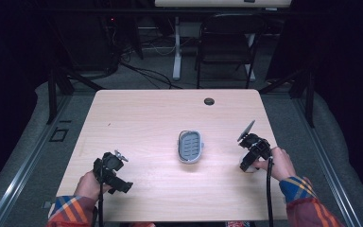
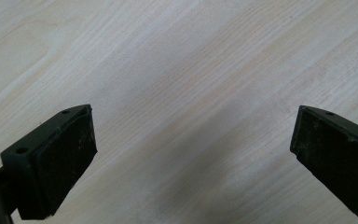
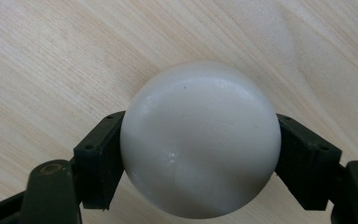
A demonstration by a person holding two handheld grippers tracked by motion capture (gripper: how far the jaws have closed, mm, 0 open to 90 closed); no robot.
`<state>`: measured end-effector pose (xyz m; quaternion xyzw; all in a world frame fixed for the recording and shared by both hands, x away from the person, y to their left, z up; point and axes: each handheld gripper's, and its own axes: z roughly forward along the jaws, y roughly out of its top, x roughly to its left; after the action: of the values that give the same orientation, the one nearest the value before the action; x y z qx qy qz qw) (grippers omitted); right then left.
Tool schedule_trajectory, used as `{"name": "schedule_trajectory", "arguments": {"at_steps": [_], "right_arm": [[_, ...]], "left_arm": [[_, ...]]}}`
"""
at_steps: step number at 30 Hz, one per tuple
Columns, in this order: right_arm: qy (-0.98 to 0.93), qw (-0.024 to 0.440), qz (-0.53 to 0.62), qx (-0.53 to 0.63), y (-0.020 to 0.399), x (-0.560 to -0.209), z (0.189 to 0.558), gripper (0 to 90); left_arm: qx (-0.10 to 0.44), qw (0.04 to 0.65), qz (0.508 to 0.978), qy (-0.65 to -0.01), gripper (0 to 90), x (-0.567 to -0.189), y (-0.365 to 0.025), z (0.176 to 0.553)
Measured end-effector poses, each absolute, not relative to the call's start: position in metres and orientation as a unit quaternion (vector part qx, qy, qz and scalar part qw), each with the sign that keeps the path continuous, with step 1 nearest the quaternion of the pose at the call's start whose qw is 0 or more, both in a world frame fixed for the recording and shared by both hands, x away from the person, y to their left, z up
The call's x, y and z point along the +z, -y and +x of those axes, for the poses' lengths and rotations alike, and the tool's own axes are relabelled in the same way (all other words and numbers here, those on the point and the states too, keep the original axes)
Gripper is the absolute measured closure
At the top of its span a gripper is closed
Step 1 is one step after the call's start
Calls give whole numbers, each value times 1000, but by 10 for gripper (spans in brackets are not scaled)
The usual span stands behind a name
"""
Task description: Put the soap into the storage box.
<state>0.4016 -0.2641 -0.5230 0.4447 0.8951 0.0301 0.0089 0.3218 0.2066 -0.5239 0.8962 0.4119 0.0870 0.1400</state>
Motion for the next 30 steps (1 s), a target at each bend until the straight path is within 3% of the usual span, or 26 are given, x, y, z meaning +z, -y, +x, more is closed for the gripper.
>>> {"name": "schedule_trajectory", "arguments": {"at_steps": [8, 9, 11, 14, 17, 19, 30], "right_arm": [[-892, 12, 449, 47, 257, -523, 404, 243], [-908, 3, 420, -2, 256, -516, 411, 243], [-881, 18, 466, 75, 250, -528, 405, 243], [-903, 9, 429, 25, 246, -521, 412, 243], [-885, 17, 459, 72, 242, -529, 407, 243], [-913, 2, 408, 0, 242, -518, 416, 243], [-908, 9, 419, 24, 234, -515, 418, 243]], "left_arm": [[88, 142, 896, -412, 0, -524, -207, 322], [88, 142, 896, -412, 0, -524, -207, 322], [89, 144, 896, -412, 0, -524, -207, 321], [88, 143, 896, -411, 0, -524, -207, 321], [88, 145, 895, -412, 0, -524, -207, 321], [88, 144, 896, -411, 0, -523, -207, 321], [88, 144, 896, -412, 0, -524, -207, 321]]}}
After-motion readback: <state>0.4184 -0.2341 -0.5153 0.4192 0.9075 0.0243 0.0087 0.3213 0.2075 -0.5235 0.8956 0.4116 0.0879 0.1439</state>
